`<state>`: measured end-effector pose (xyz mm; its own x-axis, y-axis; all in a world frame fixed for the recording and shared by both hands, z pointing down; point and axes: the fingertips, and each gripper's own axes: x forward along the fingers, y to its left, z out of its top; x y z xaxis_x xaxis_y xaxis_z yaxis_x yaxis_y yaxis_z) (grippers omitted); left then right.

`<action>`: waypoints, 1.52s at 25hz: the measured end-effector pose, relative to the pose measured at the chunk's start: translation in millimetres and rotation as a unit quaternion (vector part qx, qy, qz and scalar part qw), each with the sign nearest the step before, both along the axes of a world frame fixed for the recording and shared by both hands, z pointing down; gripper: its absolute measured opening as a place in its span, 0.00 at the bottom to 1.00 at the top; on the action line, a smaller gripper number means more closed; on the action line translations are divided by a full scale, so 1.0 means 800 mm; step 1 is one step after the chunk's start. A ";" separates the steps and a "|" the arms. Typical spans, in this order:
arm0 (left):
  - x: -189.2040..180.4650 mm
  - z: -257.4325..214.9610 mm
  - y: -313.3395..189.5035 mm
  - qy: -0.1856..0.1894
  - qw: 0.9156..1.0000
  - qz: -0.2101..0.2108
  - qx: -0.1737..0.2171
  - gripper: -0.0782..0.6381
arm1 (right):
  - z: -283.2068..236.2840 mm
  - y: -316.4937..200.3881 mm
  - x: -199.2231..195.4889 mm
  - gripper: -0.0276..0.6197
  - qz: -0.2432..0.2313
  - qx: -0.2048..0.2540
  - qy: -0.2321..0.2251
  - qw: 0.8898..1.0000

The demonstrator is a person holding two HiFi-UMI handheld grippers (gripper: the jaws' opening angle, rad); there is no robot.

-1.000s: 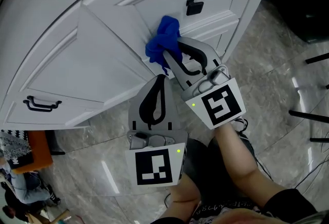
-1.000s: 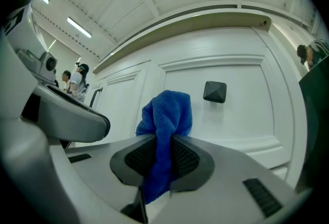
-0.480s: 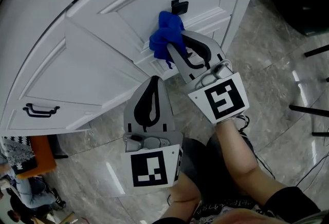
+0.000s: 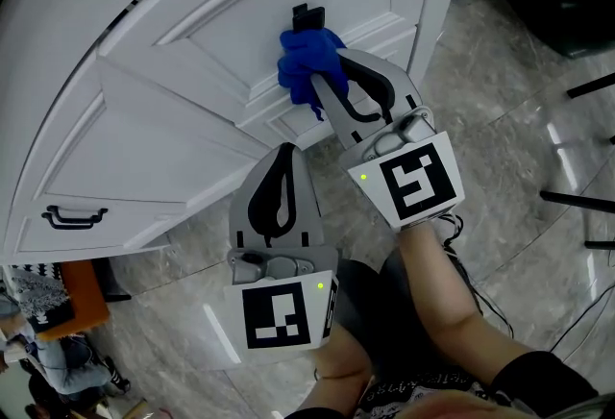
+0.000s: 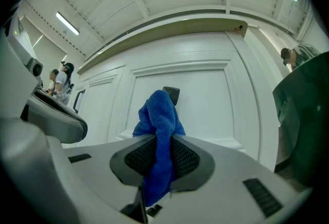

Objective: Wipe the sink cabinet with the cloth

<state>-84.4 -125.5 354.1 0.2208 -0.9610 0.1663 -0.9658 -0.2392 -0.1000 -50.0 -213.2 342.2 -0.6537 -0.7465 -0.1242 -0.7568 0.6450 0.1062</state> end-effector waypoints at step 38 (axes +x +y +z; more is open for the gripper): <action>0.020 0.018 -0.024 0.012 1.000 0.024 -0.006 0.12 | 0.001 -0.030 0.067 0.16 0.079 0.002 -0.032 0.996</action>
<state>-68.7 -144.7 368.6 0.2704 -0.9473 0.1720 -0.9553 -0.2862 -0.0743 3.4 -237.3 342.7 -0.5181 -0.8391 -0.1657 -0.8545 0.5163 0.0571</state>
